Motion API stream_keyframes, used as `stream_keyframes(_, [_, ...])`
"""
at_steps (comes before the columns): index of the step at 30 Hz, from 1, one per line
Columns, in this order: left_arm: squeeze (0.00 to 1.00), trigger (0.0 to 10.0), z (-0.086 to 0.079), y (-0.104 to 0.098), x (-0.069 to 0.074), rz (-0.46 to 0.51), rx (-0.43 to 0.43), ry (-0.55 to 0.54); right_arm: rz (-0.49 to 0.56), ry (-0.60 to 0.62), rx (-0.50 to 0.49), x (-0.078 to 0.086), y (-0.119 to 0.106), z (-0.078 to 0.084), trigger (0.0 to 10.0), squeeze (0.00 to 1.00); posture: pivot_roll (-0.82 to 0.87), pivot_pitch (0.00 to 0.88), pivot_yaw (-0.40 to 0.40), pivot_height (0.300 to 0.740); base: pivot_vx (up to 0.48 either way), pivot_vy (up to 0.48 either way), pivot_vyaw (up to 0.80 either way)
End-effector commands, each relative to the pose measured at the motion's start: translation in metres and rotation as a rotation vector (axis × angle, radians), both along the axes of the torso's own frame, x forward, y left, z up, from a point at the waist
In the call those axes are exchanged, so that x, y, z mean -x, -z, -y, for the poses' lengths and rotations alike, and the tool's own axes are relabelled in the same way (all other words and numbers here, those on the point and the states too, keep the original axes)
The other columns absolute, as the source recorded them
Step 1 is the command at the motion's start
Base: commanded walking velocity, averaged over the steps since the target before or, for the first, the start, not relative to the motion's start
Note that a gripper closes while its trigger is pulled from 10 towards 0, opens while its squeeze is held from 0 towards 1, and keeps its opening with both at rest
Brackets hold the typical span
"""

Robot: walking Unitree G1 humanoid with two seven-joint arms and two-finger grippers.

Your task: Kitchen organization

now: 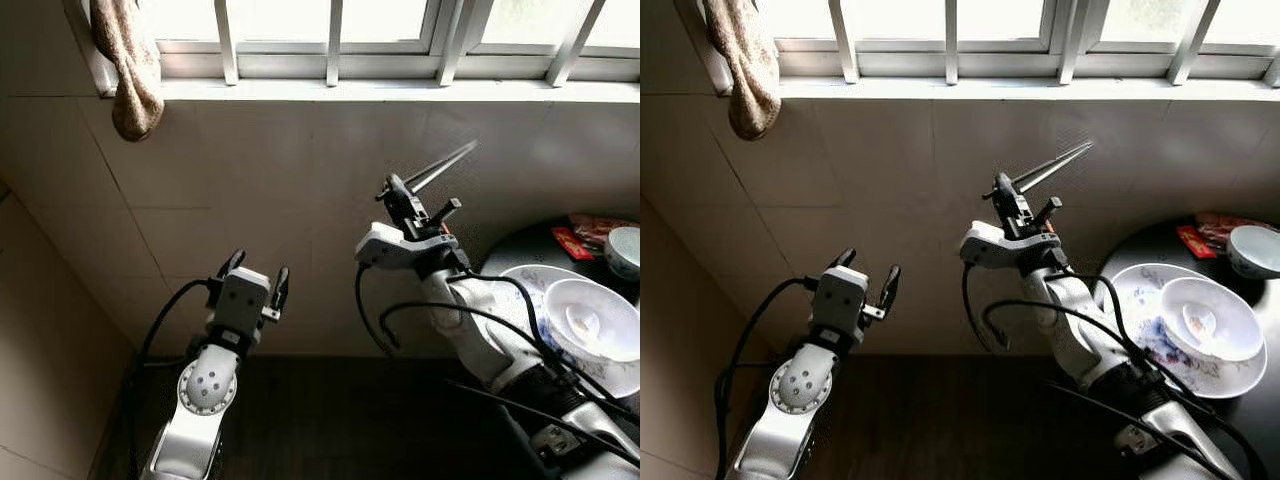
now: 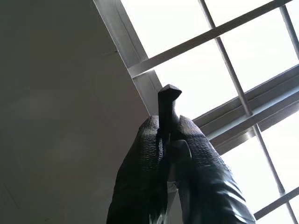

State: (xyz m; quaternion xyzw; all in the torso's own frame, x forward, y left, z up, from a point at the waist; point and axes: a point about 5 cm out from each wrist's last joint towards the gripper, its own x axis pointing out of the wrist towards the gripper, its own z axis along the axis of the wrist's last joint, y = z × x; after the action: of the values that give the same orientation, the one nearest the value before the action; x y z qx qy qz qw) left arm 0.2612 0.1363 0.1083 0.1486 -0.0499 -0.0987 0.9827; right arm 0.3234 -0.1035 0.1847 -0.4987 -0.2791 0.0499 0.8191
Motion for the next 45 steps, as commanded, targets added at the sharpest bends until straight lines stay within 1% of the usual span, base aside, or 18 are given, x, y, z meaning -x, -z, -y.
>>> stream_keyframes(1, [0.0, 10.0, 0.001, -0.003, 0.0, 0.014, 0.005, 0.001, -0.001, -0.073, -0.073, 0.007, -0.008, -0.008, 0.0, 0.0, 0.1, 0.0, -0.039, 0.74, 0.0, 0.0, 0.8])
stream_keyframes(2, [0.0, 10.0, 0.0, -0.003, 0.0, 0.016, 0.004, -0.002, -0.018, -0.125, -0.141, 0.013, -0.011, -0.015, 0.0, 0.0, 0.1, 0.0, -0.039, 0.74, 0.0, 0.0, 0.8])
stream_keyframes(3, [0.0, 10.0, 0.0, -0.003, 0.0, 0.016, 0.004, -0.002, -0.018, -0.125, -0.141, 0.013, -0.011, -0.015, 0.0, 0.0, 0.1, 0.0, -0.039, 0.74, 0.0, 0.0, 0.8])
stream_keyframes(4, [0.0, 10.0, 0.0, -0.003, 0.0, 0.018, 0.004, -0.004, -0.033, -0.169, -0.193, 0.019, -0.013, -0.021, 0.0, 0.0, 0.1, 0.0, -0.039, 0.74, 0.0, 0.0, 0.8])
stream_keyframes(5, [0.0, 10.0, -0.001, -0.005, 0.0, 0.025, 0.005, -0.011, -0.08, -0.224, -0.303, 0.025, -0.017, -0.027, 0.0, 0.0, 0.1, 0.0, -0.039, 0.74, 0.0, 0.0, 0.8])
stream_keyframes(6, [0.0, 10.0, -0.001, -0.005, 0.0, 0.025, 0.005, -0.011, -0.08, -0.224, -0.303, 0.025, -0.017, -0.027, 0.0, 0.0, 0.1, 0.0, -0.039, 0.74, 0.0, 0.0, 0.8])
stream_keyframes(8, [0.0, 10.0, -0.002, -0.005, 0.0, 0.028, 0.006, -0.016, -0.108, -0.253, -0.363, 0.028, -0.019, -0.029, 0.0, 0.0, 0.1, 0.0, -0.039, 0.74, 0.0, 0.0, 0.8])
stream_keyframes(11, [0.0, 10.0, -0.003, -0.006, -0.001, 0.031, 0.006, -0.021, -0.146, -0.259, -0.455, 0.028, -0.022, -0.028, 0.0, 0.0, 0.1, 0.0, -0.037, 0.74, 0.0, 0.0, 0.8])
stream_keyframes(14, [0.0, 10.0, -0.003, -0.006, -0.001, 0.032, 0.005, -0.021, -0.164, -0.262, -0.481, 0.027, -0.022, -0.028, 0.0, 0.0, 0.1, 0.0, -0.037, 0.74, 0.0, 0.0, 0.8])
stream_keyframes(16, [0.0, 10.0, -0.003, -0.007, -0.001, 0.034, 0.005, -0.022, -0.211, -0.264, -0.527, 0.027, -0.02, -0.027, 0.0, 0.0, 0.1, 0.0, -0.037, 0.74, 0.0, 0.0, 0.8])
stream_keyframes(20, [0.0, 10.0, -0.003, -0.007, -0.001, 0.034, 0.005, -0.023, -0.22, -0.265, -0.53, 0.028, -0.019, -0.027, 0.0, 0.0, 0.1, 0.0, -0.038, 0.74, 0.0, 0.0, 0.8])
stream_keyframes(22, [0.0, 10.0, -0.003, -0.007, -0.001, 0.035, 0.006, -0.025, -0.248, -0.267, -0.536, 0.028, -0.016, -0.027, 0.0, 0.0, 0.1, 0.0, -0.039, 0.74, 0.0, 0.0, 0.8])
stream_keyframes(29, [0.0, 10.0, -0.003, -0.007, -0.001, 0.034, 0.005, -0.024, -0.293, -0.264, -0.548, 0.029, -0.012, -0.027, 0.0, 0.0, 0.1, 0.0, -0.036, 0.74, 0.0, 0.0, 0.8])
stream_keyframes(45, [0.0, 10.0, -0.003, -0.007, -0.002, 0.033, 0.003, -0.02, -0.305, -0.253, -0.548, 0.029, -0.01, -0.027, 0.0, 0.0, 0.1, 0.0, -0.035, 0.74, 0.0, 0.0, 0.8])
